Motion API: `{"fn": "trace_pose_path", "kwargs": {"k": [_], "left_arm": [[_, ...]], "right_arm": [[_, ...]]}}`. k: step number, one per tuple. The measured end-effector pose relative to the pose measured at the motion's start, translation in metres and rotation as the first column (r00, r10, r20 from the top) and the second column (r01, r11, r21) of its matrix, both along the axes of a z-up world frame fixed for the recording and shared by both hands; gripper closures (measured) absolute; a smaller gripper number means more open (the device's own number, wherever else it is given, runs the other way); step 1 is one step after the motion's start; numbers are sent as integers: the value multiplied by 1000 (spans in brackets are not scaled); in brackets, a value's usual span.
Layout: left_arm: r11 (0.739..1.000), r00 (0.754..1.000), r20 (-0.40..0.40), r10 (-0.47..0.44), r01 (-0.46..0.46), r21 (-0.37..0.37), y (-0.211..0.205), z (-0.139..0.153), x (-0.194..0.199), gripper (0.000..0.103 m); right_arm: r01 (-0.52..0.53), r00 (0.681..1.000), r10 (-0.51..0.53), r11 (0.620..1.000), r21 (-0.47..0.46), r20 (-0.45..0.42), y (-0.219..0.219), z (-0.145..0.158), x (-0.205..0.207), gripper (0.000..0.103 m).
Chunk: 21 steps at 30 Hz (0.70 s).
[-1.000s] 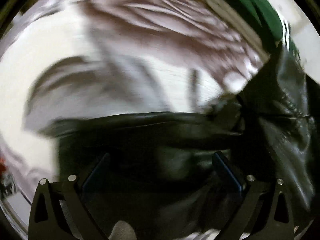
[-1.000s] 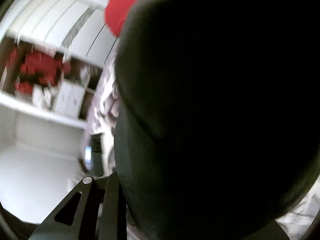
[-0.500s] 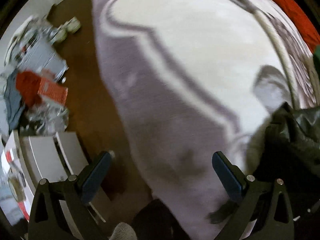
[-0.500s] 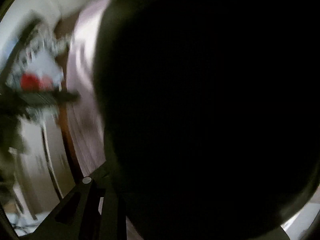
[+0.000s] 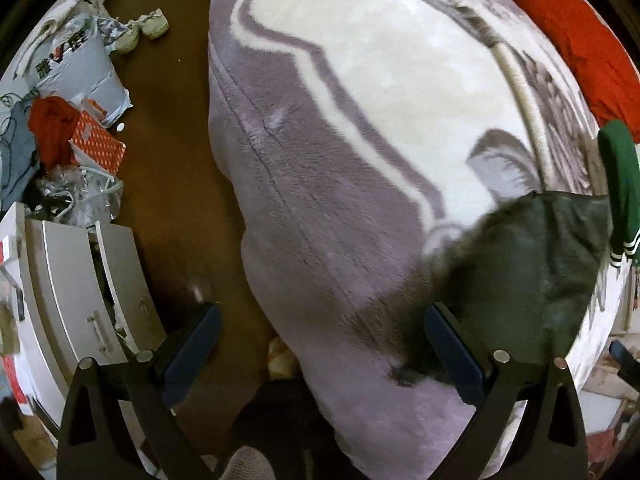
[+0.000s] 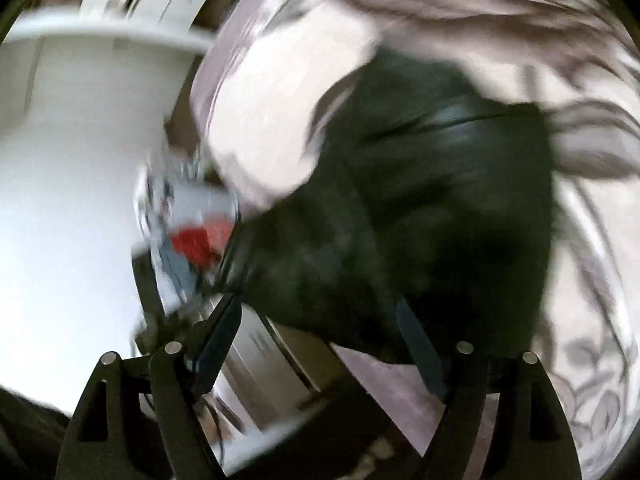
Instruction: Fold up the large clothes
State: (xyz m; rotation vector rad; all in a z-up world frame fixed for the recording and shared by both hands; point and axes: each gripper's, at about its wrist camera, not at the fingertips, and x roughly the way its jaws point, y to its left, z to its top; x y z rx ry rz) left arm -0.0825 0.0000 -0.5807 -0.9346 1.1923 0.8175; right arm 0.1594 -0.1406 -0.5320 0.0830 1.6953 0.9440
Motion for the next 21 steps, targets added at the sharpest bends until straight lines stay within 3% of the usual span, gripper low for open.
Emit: {"fn": "trace_pose_path", "kwargs": {"k": [2,5,7,8,9,12,15,17,19,21], "left_arm": [[1000,1000,-8,7,-6,27,-7,10,2,0],[997,1000,-11,-19,20,77,-18,20,16,0],[995,999,-9,-43,43,88,-23,18,28,0],[994,999,-6,-53,54,94,-27,17,36,0],[993,998,-5,-64,64,100,-30,16,44,0],[989,994,-37,-100,103,107,-39,-2,69,0],[997,996,-59,-68,70,34,-45,-25,70,0],[1000,1000,-24,-18,18,-5,-51,-24,55,0],[999,999,-3,33,-33,-4,-56,-17,37,0],[994,993,48,110,-109,-24,-59,-14,18,0]], "right_arm": [[58,998,-58,998,23,-7,-10,0,30,21],[108,990,-106,994,-26,90,-27,3,55,22],[113,990,-113,994,8,80,-20,-8,76,40],[92,995,-93,996,15,38,-12,-19,87,63],[68,998,-68,998,-9,4,16,-40,92,69],[-45,998,51,988,-149,42,89,-93,91,69],[-105,993,113,969,-223,25,122,-127,88,69],[-160,985,172,959,-232,29,130,-118,86,64],[-141,990,142,977,-161,-7,107,-91,86,60],[-62,997,59,996,-70,-45,71,-63,90,38]]}}
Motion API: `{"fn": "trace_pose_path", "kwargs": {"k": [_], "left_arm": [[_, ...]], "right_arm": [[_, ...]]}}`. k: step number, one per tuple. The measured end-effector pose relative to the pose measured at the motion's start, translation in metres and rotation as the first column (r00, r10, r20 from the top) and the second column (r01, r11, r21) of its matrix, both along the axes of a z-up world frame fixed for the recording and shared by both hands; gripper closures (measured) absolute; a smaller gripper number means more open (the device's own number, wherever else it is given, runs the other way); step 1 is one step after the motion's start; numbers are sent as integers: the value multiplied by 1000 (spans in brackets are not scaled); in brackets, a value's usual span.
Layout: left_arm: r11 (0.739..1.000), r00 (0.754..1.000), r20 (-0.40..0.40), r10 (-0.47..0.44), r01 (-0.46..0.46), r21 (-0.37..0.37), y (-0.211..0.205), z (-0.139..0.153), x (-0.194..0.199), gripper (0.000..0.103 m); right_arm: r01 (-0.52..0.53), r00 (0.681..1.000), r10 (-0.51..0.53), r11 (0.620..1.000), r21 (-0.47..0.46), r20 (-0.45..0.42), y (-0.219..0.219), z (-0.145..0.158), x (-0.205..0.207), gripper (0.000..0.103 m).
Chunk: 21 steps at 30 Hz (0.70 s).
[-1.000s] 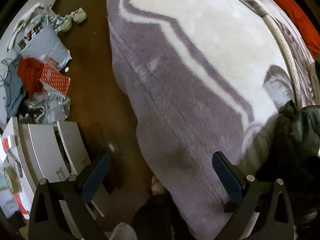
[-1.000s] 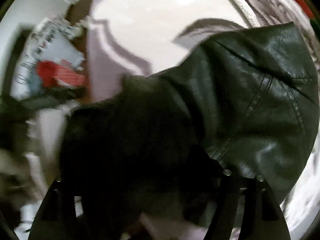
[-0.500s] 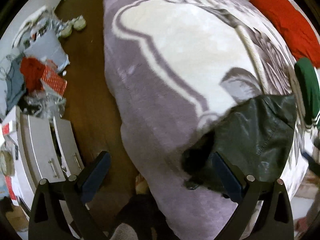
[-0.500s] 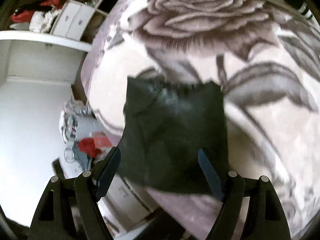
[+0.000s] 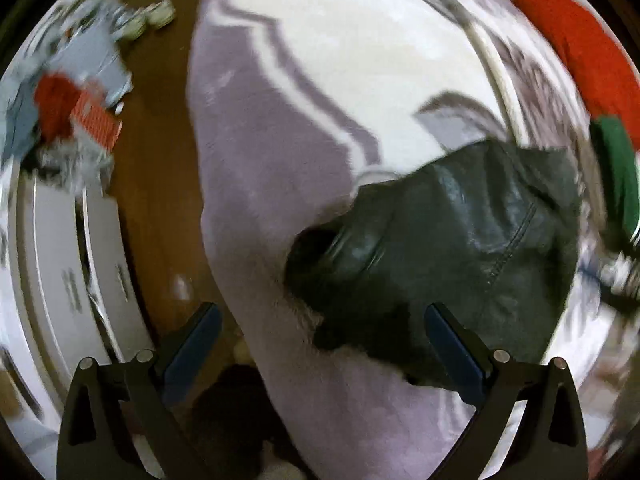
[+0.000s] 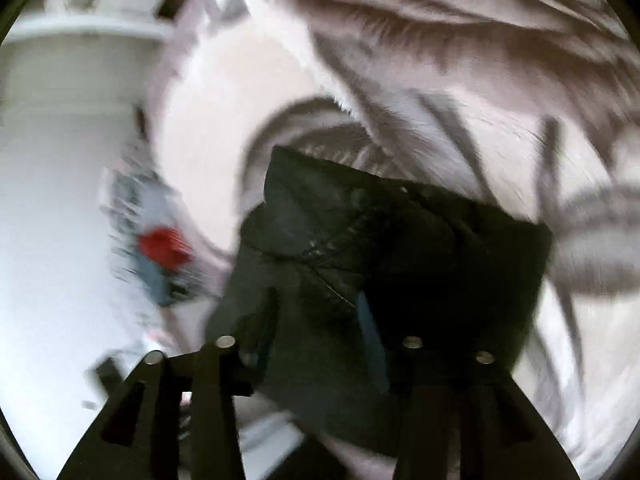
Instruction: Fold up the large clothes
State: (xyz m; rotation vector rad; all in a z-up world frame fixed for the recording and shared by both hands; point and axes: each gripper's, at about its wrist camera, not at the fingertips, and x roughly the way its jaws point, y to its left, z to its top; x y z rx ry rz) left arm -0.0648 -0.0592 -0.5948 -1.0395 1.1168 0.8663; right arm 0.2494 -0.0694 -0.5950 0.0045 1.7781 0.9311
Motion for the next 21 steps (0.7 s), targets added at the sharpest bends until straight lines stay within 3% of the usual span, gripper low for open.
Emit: {"fn": "trace_pose_path", "kwargs": {"k": [1,3,4,6,8,9,10,13,15,17,19,21], "left_arm": [[999,998,36,43,-42,-29,-1,-4,-7,0],[982,984,129,126,-105,-158,1,-26,-12,0],[966,969,179,168,-125,-227,2,-41,-11,0],[947,936,270,227,-148,-285,4,-64,-4,1],[942,904,332,270,-177,-284,5,-80,3,31],[941,895,346,283,-189,-280,4,-84,4,37],[941,883,365,296,-203,-271,3,-84,5,55],[955,863,416,287,-221,-200,-8,-60,2,81],[955,835,467,293,-226,-194,-17,-35,-10,84],[967,834,491,253,-202,-155,-29,-12,-18,84],[972,855,465,231,-183,-147,-35,-18,-25,84],[957,861,426,278,-210,-202,-33,-46,-34,84]], "right_arm": [[46,999,-46,999,23,0,-24,7,3,34],[137,991,-137,990,29,-7,-69,9,5,33],[176,984,-176,984,13,-23,-91,3,3,33],[251,964,-251,968,-13,-86,-127,-17,-2,33],[342,918,-344,939,-44,-196,-155,-49,-11,33],[383,893,-386,922,-59,-231,-168,-63,-16,33],[397,883,-400,915,-64,-245,-179,-70,-18,33],[411,873,-414,909,-65,-257,-185,-88,-29,33],[410,874,-410,910,-58,-260,-185,-96,-33,33],[407,877,-407,912,-57,-257,-183,-100,-32,33],[398,885,-394,917,-38,-248,-189,-90,-29,33],[383,897,-376,924,-18,-232,-186,-84,-22,33]]}}
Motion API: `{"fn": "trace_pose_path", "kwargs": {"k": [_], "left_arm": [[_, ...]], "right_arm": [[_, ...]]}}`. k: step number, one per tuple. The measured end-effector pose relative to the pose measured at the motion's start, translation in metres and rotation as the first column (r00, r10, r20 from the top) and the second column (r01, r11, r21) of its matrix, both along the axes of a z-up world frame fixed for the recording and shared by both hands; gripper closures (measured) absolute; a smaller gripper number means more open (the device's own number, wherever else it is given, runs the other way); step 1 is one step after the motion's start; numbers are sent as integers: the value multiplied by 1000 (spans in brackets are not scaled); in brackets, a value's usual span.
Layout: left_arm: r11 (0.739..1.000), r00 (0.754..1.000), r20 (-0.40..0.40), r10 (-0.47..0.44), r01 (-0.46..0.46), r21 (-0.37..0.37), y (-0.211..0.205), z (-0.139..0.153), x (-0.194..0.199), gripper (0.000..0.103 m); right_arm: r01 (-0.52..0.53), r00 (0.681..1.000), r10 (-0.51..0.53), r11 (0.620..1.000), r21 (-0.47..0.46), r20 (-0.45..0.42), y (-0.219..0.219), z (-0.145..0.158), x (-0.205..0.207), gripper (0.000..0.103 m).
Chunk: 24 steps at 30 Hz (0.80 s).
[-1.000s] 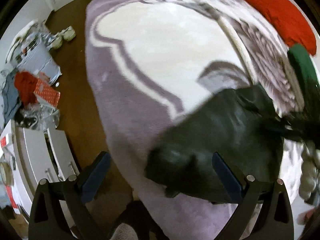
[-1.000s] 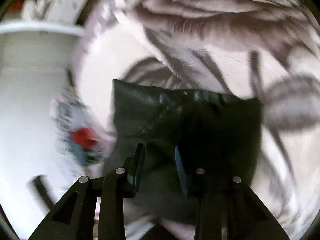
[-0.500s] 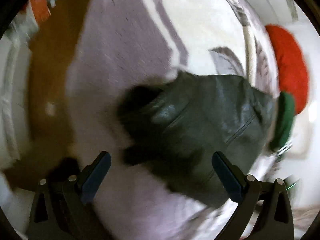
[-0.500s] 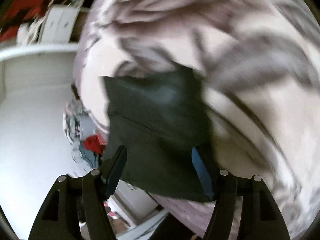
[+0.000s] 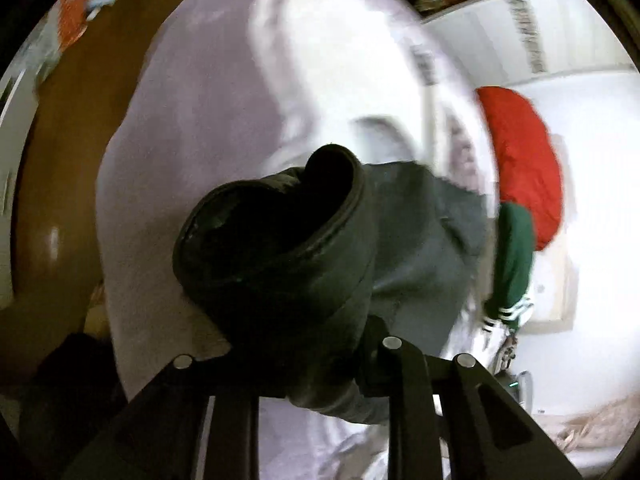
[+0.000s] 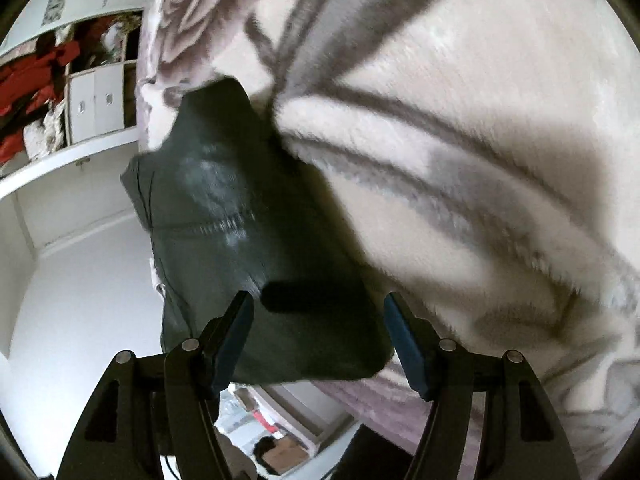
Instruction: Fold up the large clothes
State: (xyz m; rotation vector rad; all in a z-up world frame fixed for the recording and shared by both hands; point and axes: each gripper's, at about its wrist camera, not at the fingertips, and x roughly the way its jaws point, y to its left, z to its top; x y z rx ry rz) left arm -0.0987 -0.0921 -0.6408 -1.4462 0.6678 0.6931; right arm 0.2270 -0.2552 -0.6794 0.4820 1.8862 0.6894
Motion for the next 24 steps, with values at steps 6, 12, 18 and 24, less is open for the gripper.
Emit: {"fn": "trace_pose_path", "kwargs": {"k": [6,12,18,24], "left_arm": [[999,1000,17,4,-3,-44,7,-33,1,83],[999,1000,18,-25,26,-45,11,-28,8,81],[998,998,3,-58,58,-19,20,-15,24,82],[982,980,71,-185,181,62,44,17,68,73]], "right_arm": [[-149,988,152,976,158,-6,50,-28,31,14],[-293,930,346,901,321,-122,124,-66,35,4],[-302,953,295,935,186,65,147,-38,24,38],[63,997,-70,964,259,20,97,-7,18,50]]}}
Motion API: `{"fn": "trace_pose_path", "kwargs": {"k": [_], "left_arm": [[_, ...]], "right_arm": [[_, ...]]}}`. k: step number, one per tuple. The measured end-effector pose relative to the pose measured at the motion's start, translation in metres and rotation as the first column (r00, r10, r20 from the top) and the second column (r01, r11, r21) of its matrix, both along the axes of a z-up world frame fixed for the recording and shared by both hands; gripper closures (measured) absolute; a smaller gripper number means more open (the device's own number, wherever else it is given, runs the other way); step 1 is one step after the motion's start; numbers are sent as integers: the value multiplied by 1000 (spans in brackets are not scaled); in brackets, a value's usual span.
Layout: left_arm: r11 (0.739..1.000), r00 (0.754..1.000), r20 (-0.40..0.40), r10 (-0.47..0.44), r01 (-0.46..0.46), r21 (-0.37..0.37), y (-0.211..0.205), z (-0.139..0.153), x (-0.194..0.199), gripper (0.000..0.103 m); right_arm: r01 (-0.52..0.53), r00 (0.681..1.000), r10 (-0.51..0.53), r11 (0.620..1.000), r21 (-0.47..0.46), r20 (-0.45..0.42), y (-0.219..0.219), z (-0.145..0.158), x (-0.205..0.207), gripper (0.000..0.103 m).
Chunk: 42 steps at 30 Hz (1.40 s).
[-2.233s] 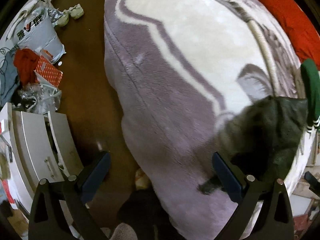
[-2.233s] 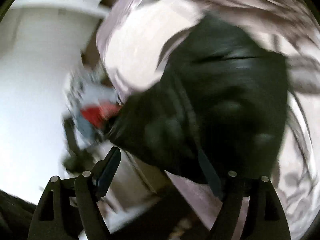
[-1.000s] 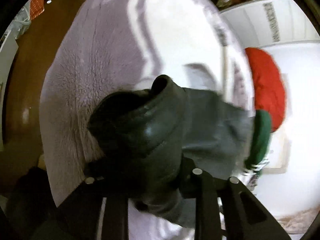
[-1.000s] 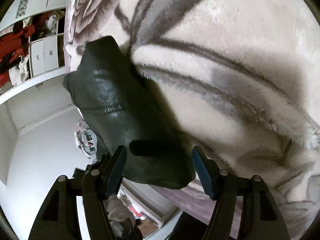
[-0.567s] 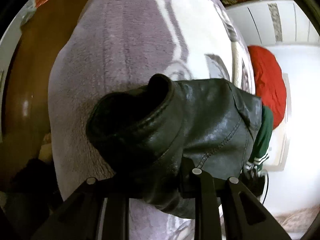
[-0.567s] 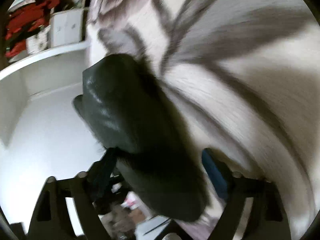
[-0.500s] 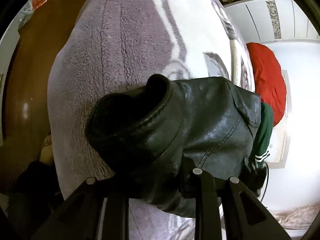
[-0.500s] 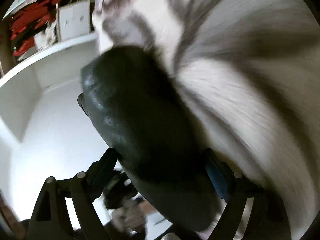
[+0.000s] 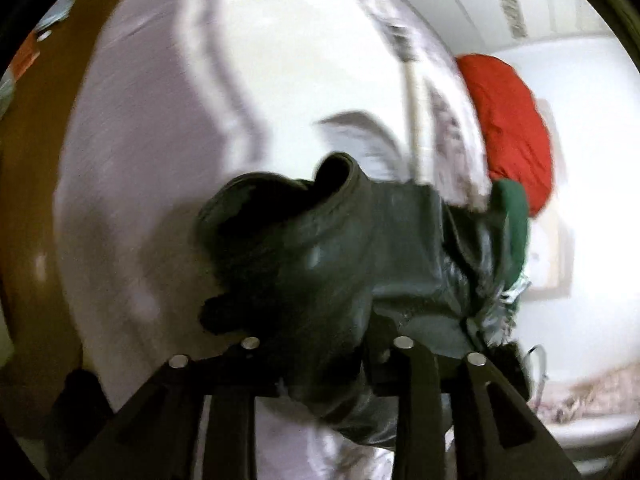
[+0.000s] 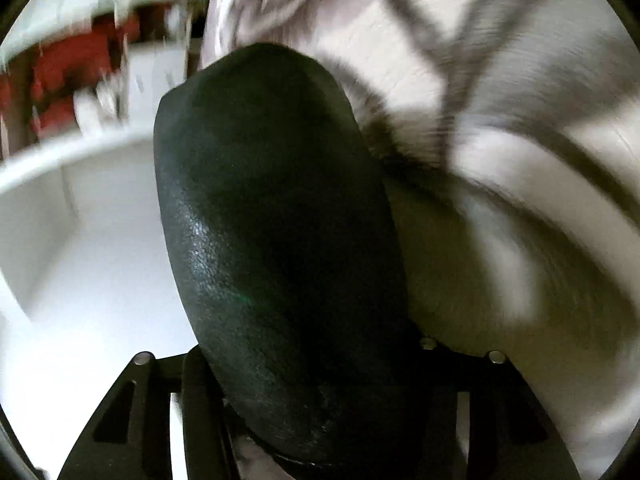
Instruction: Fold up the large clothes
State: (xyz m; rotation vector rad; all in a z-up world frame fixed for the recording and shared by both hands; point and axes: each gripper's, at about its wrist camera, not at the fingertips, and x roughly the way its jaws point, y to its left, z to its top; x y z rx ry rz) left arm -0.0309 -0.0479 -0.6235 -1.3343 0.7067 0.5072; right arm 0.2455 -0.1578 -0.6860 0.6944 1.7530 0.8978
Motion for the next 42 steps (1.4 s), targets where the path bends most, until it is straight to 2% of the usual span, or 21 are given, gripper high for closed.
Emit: {"fn": "trace_pose_path", "kwargs": {"k": [2,4,6,8,10,13,15,17,18,19,20,22,24,27,29,32,34,35,37,39,42], "left_arm": [[999,999,-1,-33,33,43,1,11,12,55],[997,998,-20,-54,55,58,-6,12,18,50],[998,997,-39,-61,62,15,-19,5,20,50],[997,997,-50,-67,64,-51,-41,-6,19,50],[994,996,-59,-67,62,-88,-57,-14,20,50],[990,996,-78,-53,42,-135,-74,-32,30,50],[992,996,-89,-17,6,-125,-77,-38,36,50],[996,997,-80,6,-13,-89,-75,-36,42,52],[997,997,-78,6,-12,-73,-74,-34,45,55],[998,997,-83,-2,-3,-63,-72,-33,51,60],[998,996,-93,-8,2,-59,-71,-34,53,61],[998,994,-107,-14,7,-69,-69,-41,54,61],[996,996,-88,-23,15,-83,-66,-50,48,56],[993,996,-65,-53,46,-105,-58,-52,49,55],[990,996,-61,-70,62,-127,-53,-47,49,54],[983,995,-33,-93,86,-164,-49,-38,37,54],[981,996,-6,-89,86,-174,-50,-37,28,48],[979,996,10,-86,87,-184,-50,-39,23,41],[972,996,36,-85,90,-218,-58,-50,21,40],[961,995,55,-83,94,-260,-66,-65,27,40],[954,994,100,-55,82,-290,-74,-81,38,30]], "right_arm": [[158,987,-155,986,55,-51,-29,1,2,50],[259,964,-253,963,71,-88,-54,-9,3,44],[301,946,-300,954,-9,-127,-73,-26,3,25],[239,954,-252,966,-93,-161,-82,-36,7,23],[174,973,-190,977,-124,-131,-89,-21,14,22],[88,995,-72,948,-305,64,-98,30,34,22],[119,973,-33,920,-374,227,-101,73,49,22],[134,949,-17,925,-355,314,-92,105,63,25],[110,947,3,937,-333,322,-82,115,74,36],[46,948,49,957,-286,315,-75,123,77,42],[-10,947,93,965,-260,309,-53,127,83,44],[-118,937,192,961,-251,293,-17,122,90,45],[-163,913,272,926,-340,303,22,103,100,46],[-152,902,320,864,-481,291,44,54,111,47],[-142,904,319,852,-504,284,34,43,105,45],[-143,911,300,874,-464,283,20,64,103,44],[-104,938,210,928,-357,274,-18,88,95,40],[-82,951,171,942,-324,258,-41,93,90,32],[-18,972,86,956,-293,220,-97,98,73,29],[11,987,33,963,-270,155,-136,83,55,27],[60,998,-51,973,-223,43,-172,43,26,25]]}}
